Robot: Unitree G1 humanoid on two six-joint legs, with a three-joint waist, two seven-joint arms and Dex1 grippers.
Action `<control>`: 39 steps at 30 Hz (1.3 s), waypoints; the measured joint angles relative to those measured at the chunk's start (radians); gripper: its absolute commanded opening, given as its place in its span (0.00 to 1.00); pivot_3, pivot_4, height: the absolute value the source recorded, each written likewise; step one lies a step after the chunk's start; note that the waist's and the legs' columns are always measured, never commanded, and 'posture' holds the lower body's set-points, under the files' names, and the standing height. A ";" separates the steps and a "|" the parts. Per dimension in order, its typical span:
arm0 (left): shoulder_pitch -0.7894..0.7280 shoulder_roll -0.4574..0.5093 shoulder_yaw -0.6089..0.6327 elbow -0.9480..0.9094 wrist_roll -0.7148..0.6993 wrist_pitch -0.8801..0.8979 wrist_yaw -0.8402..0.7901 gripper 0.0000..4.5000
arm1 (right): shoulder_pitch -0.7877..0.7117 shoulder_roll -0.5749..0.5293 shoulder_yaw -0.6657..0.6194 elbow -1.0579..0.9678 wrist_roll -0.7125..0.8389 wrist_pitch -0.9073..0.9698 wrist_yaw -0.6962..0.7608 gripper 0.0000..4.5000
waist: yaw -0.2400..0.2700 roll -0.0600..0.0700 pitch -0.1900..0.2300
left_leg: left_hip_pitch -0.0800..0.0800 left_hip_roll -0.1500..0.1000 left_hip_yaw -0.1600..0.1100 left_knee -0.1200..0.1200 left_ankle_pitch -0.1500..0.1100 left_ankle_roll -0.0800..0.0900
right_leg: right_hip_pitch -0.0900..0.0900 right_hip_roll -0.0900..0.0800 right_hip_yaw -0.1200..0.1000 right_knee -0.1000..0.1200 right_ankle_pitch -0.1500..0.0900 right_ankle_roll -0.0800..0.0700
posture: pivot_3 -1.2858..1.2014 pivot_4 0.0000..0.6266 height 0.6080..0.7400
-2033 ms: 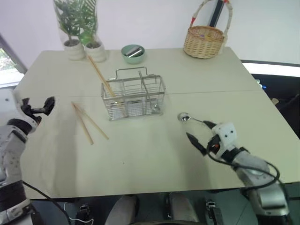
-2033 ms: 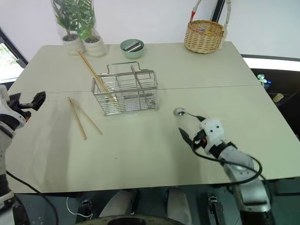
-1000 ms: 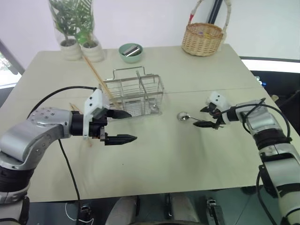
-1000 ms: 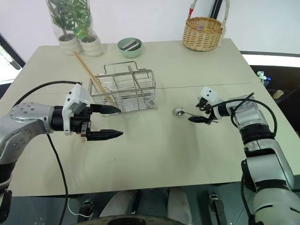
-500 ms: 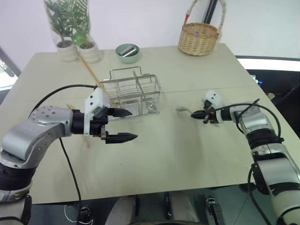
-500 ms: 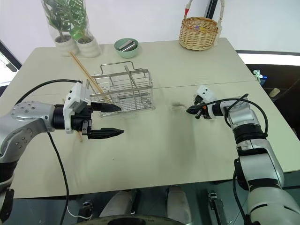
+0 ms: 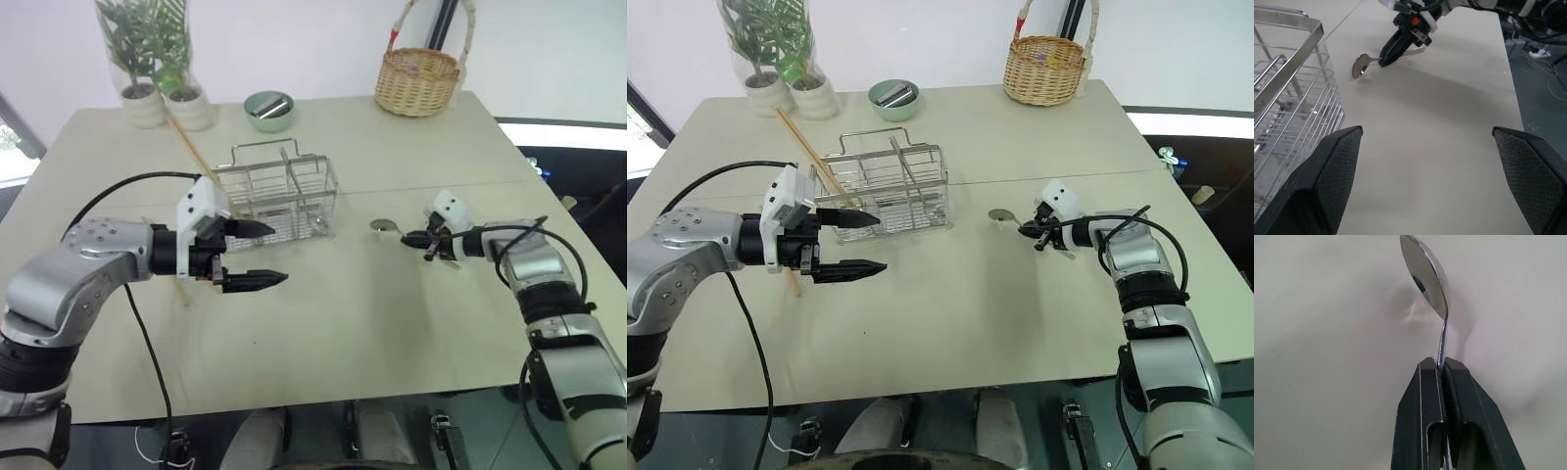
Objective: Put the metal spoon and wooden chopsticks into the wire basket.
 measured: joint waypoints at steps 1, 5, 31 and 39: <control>0.000 0.000 0.010 0.001 -0.001 0.001 0.009 1.00 | 0.001 0.011 -0.039 -0.036 0.024 0.010 -0.038 0.00 | 0.000 0.001 0.001 | 0.000 0.000 0.000 0.000 0.000 0.000 | -0.001 0.000 0.001 0.000 0.001 0.000 | 0.52 0.24 0.95; 0.002 -0.002 0.061 0.000 -0.014 0.001 0.040 1.00 | -0.035 0.058 -0.173 -0.228 0.129 0.094 -0.165 0.00 | -0.005 0.001 0.001 | 0.001 0.002 0.002 -0.001 0.000 0.000 | -0.002 0.002 0.003 0.001 0.001 0.000 | 0.52 0.24 0.95; 0.002 -0.020 0.222 0.015 -0.080 0.049 0.209 1.00 | -0.328 0.616 -0.156 -0.265 0.318 0.058 -0.516 0.00 | -0.010 0.000 0.000 | 0.000 0.008 0.012 -0.002 0.001 -0.002 | -0.010 0.009 0.013 0.004 0.009 -0.005 | 0.52 0.24 0.95; 0.003 -0.011 0.237 0.010 -0.089 0.050 0.235 1.00 | -0.320 0.696 -0.132 -0.161 0.305 -0.045 -0.535 0.33 | -0.009 0.000 0.000 | 0.001 0.012 0.013 -0.002 0.002 -0.003 | -0.012 0.013 0.013 0.006 0.011 -0.008 | 0.52 0.24 0.95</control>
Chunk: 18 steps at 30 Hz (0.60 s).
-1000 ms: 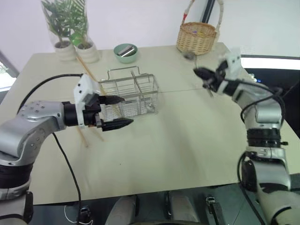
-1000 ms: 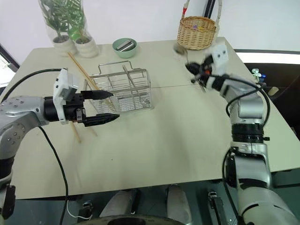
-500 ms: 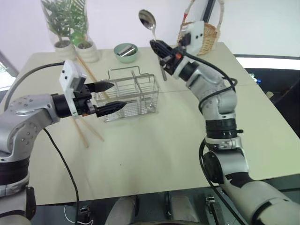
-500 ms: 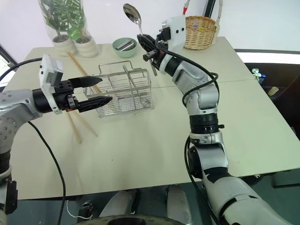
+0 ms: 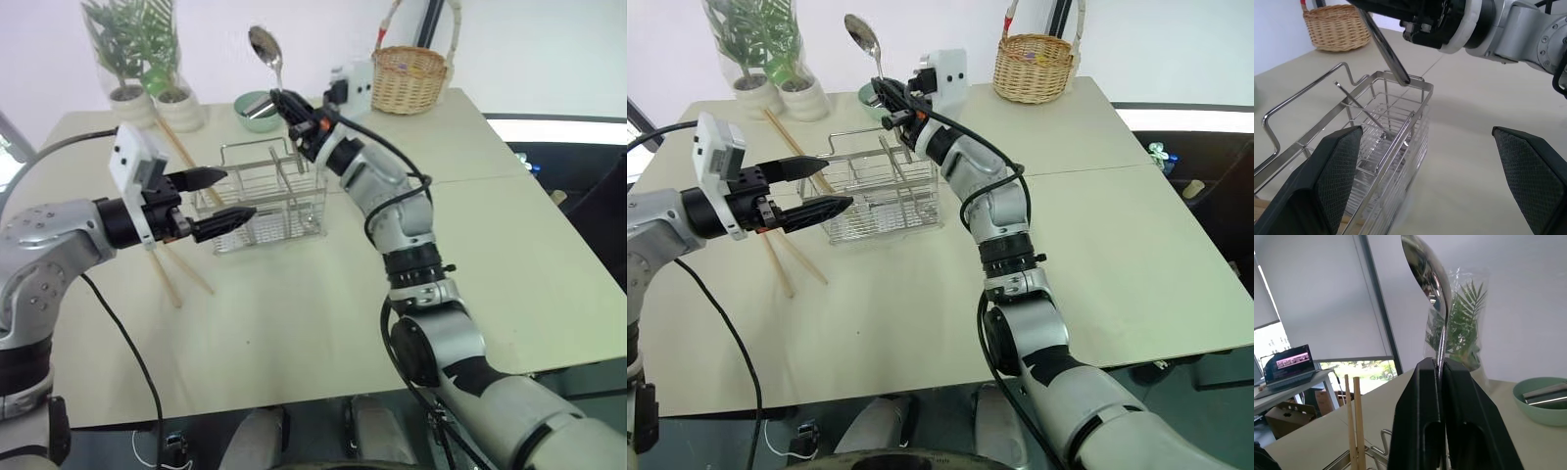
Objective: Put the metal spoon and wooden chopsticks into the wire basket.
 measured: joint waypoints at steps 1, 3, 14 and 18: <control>0.000 0.002 0.000 0.000 0.000 0.000 0.002 1.00 | 0.008 0.000 0.000 0.001 -0.002 -0.002 -0.005 0.44 | 0.000 0.000 0.000 | 0.000 0.000 0.000 0.000 0.000 0.000 | 0.000 0.000 0.000 0.000 0.000 0.000 | 0.52 0.24 0.95; 0.000 0.002 0.003 0.001 0.000 0.000 0.004 1.00 | 0.027 -0.002 -0.001 0.002 -0.008 -0.004 -0.022 0.66 | 0.001 0.000 0.000 | 0.000 0.000 0.000 0.000 0.000 0.000 | 0.000 0.000 0.000 0.000 0.000 0.000 | 0.52 0.24 0.95; -0.024 -0.009 0.010 0.045 0.002 -0.004 0.045 1.00 | 0.091 -0.125 -0.017 -0.162 0.021 0.090 -0.049 0.76 | 0.003 -0.001 -0.001 | 0.000 0.000 0.001 0.000 0.000 0.000 | -0.001 0.000 0.001 0.001 0.000 0.000 | 0.52 0.24 0.95; -0.046 -0.023 0.048 0.069 0.001 -0.002 0.108 1.00 | 0.092 -0.263 -0.053 -0.293 0.095 0.196 0.012 0.76 | 0.004 -0.001 -0.001 | 0.000 0.000 0.001 0.000 0.000 0.000 | 0.000 0.000 0.001 0.000 0.000 0.000 | 0.52 0.24 0.95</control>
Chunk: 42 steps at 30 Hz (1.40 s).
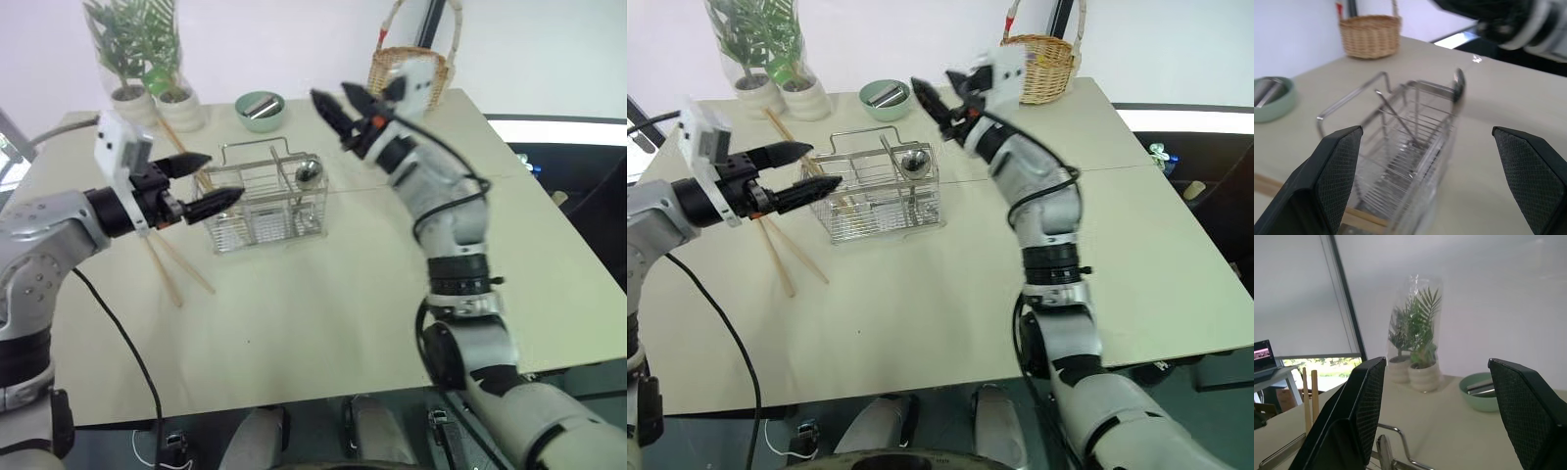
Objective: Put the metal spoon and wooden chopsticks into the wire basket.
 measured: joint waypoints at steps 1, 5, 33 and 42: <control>-0.003 -0.005 0.013 0.003 0.000 0.000 0.019 1.00 | 0.000 -0.042 -0.007 -0.027 0.022 0.027 0.026 0.76 | 0.000 0.000 0.000 | 0.000 0.000 0.000 0.000 0.000 0.000 | 0.000 0.000 0.000 0.000 0.000 0.000 | 0.52 0.24 0.95; -0.028 -0.035 0.084 0.027 -0.001 0.028 0.158 1.00 | 0.029 -0.252 -0.033 -0.174 0.136 0.166 0.182 0.76 | 0.001 -0.001 0.000 | 0.000 0.001 0.000 0.000 0.000 0.000 | 0.001 0.000 0.000 -0.003 0.000 0.000 | 0.52 0.24 0.95; -0.115 -0.348 0.249 0.239 0.377 0.616 0.915 1.00 | 0.720 -0.598 -0.032 -0.652 0.372 0.327 0.466 0.76 | 0.032 -0.011 -0.001 | -0.001 0.000 0.003 0.004 -0.001 0.001 | 0.005 -0.002 0.000 -0.008 0.003 0.007 | 0.52 0.24 0.95; -0.149 -0.388 0.177 0.346 0.443 0.551 0.843 1.00 | 0.735 -0.572 -0.038 -0.675 0.421 0.335 0.372 0.76 | 0.032 -0.012 -0.001 | -0.001 0.001 0.003 0.004 -0.001 0.001 | 0.005 -0.001 0.000 -0.008 0.003 0.007 | 0.52 0.24 0.95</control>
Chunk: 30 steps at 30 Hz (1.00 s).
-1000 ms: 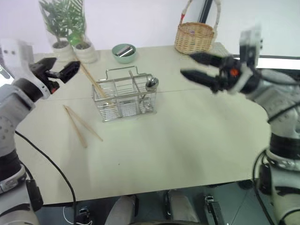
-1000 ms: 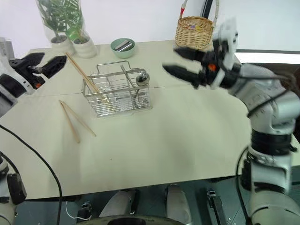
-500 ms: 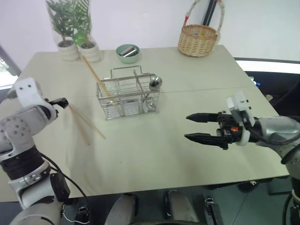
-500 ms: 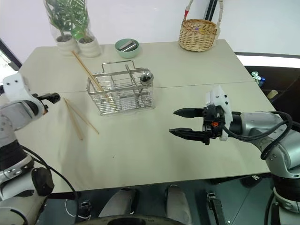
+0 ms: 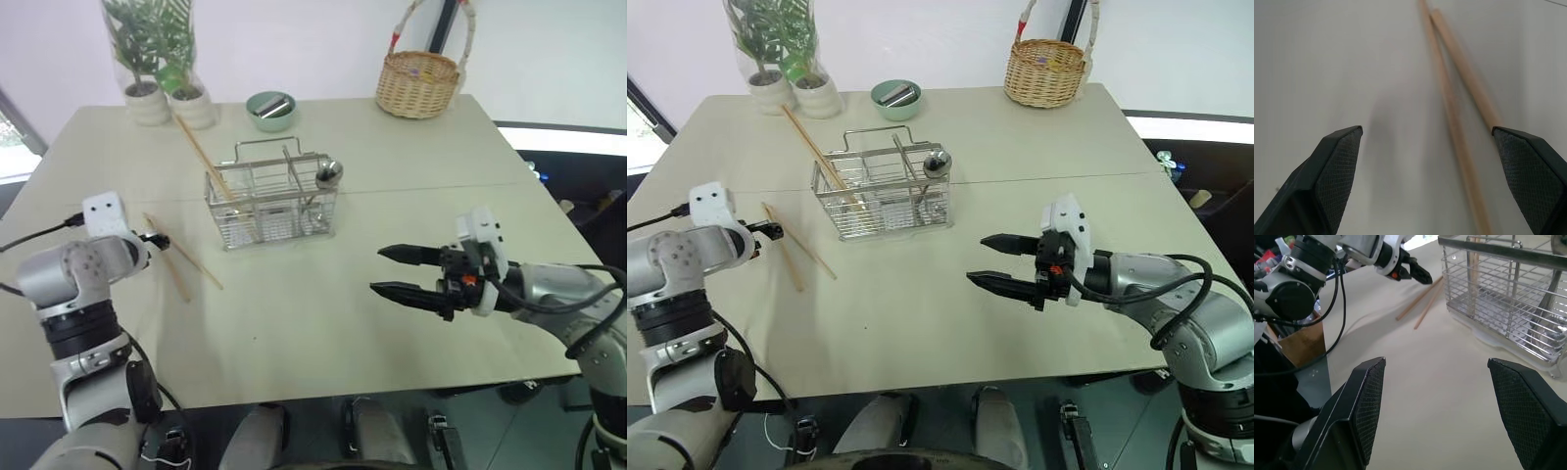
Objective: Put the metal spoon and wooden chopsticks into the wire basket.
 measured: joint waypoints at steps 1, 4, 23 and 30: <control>-0.012 -0.003 -0.007 0.011 0.009 -0.012 -0.007 1.00 | 0.002 0.005 -0.001 -0.001 0.009 0.004 -0.013 0.76 | 0.000 0.000 0.000 | 0.000 0.000 0.000 0.000 0.000 0.000 | 0.000 0.000 0.000 0.000 0.000 0.000 | 0.52 0.24 0.95; -0.027 -0.012 -0.023 0.041 0.034 -0.032 -0.014 1.00 | 0.021 0.006 -0.002 -0.003 0.020 0.009 -0.034 0.76 | 0.000 0.000 0.000 | 0.000 0.000 0.000 0.000 0.000 0.000 | 0.000 0.000 0.000 0.000 0.000 0.000 | 0.52 0.24 0.95; -0.030 -0.057 0.019 0.101 0.155 -0.061 0.008 1.00 | 0.062 0.005 -0.022 -0.006 0.005 -0.003 -0.084 0.76 | -0.001 0.000 0.000 | 0.000 0.000 0.000 0.000 0.000 0.000 | 0.000 0.000 0.000 0.000 0.000 0.000 | 0.52 0.24 0.95; -0.033 -0.068 0.009 0.106 0.166 -0.096 -0.010 1.00 | 0.061 0.005 -0.022 -0.006 0.005 -0.003 -0.092 0.76 | 0.000 0.000 0.000 | 0.000 0.000 0.000 0.000 0.000 0.000 | 0.000 0.000 0.000 0.000 0.000 0.000 | 0.52 0.24 0.95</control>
